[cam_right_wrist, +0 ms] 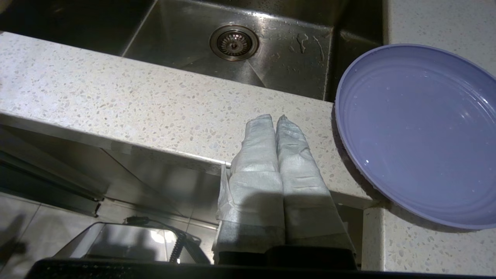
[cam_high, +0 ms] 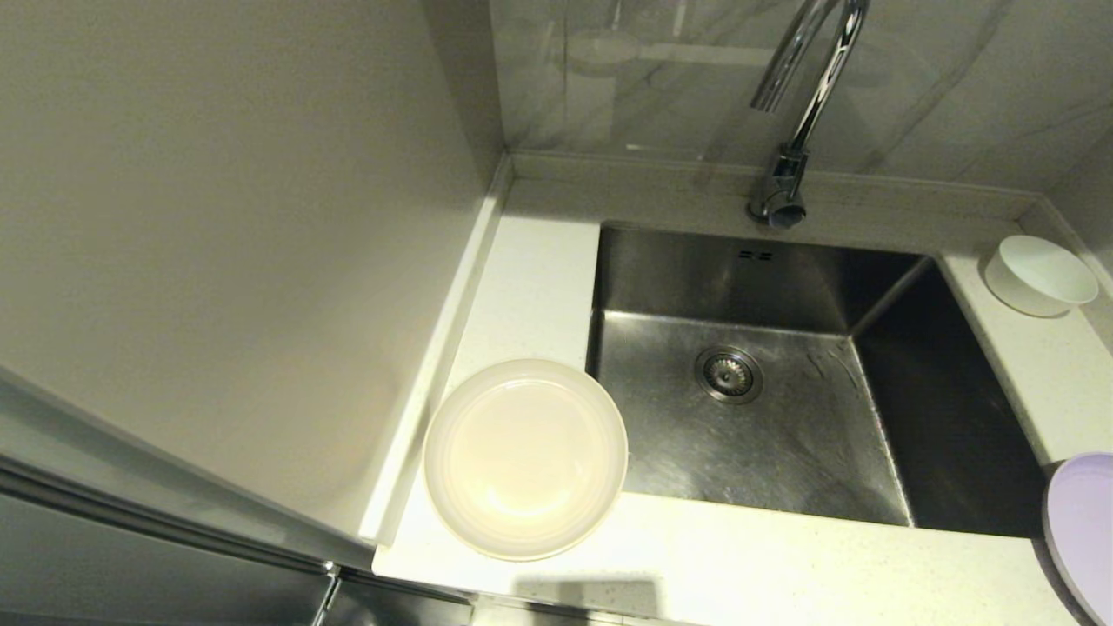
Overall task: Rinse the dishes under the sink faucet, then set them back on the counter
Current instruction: Put a plate into the sink
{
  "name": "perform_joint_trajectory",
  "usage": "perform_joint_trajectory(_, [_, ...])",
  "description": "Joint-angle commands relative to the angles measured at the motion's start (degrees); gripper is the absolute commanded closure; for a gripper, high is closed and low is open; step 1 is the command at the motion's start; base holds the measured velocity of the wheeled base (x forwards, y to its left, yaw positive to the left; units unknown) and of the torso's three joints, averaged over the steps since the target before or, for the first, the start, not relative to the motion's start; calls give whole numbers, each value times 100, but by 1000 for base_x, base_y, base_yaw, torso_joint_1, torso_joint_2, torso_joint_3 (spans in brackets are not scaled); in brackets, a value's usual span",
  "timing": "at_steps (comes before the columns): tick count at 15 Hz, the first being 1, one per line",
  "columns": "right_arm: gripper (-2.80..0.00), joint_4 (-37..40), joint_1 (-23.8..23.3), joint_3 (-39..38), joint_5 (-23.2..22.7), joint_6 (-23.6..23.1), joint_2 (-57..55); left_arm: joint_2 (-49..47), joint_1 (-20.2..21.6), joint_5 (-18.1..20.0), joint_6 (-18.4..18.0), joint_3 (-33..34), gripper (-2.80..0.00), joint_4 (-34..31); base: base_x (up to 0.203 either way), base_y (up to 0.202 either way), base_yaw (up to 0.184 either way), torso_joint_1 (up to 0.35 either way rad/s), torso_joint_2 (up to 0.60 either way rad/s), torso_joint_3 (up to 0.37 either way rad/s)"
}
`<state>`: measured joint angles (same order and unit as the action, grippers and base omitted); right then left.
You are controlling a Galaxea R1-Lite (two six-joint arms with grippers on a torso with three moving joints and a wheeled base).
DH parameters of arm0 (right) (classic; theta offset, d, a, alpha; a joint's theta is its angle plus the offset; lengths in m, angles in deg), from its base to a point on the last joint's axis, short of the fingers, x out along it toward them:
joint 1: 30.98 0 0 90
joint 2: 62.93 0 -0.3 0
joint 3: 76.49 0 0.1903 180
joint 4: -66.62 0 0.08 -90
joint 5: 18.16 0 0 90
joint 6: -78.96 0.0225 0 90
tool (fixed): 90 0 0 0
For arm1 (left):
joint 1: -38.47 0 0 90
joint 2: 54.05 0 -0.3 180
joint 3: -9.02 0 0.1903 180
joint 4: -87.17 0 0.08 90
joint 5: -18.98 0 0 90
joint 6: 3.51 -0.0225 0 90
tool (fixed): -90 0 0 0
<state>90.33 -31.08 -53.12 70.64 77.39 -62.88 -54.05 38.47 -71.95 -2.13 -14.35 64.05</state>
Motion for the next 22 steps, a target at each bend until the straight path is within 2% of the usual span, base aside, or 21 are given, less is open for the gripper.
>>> perform_joint_trajectory(1, [0, 10, 1, 0, 5, -1, -5, 9, 0, -4, 3, 0, 0, 3, 0, 0, 0, 0, 0, 0])
perform_joint_trajectory(12, [0, -2, -1, 125, -22, 21, -64, 9, 0, -4, 3, 0, 0, 3, 0, 0, 0, 0, 0, 0])
perform_joint_trajectory(18, [0, 212, -3, 1362, -467, 59, -830, 9, 0, -4, 3, 0, 0, 3, 0, 0, 0, 0, 0, 0])
perform_joint_trajectory(20, [0, 589, -15, 1972, -506, 33, -1279, 9, 0, -4, 3, 0, 0, 3, 0, 0, 0, 0, 0, 0])
perform_joint_trajectory(22, [0, 1303, -24, 2909, -608, 21, -1814, 9, 0, -4, 3, 0, 0, 3, 0, 0, 0, 0, 0, 0])
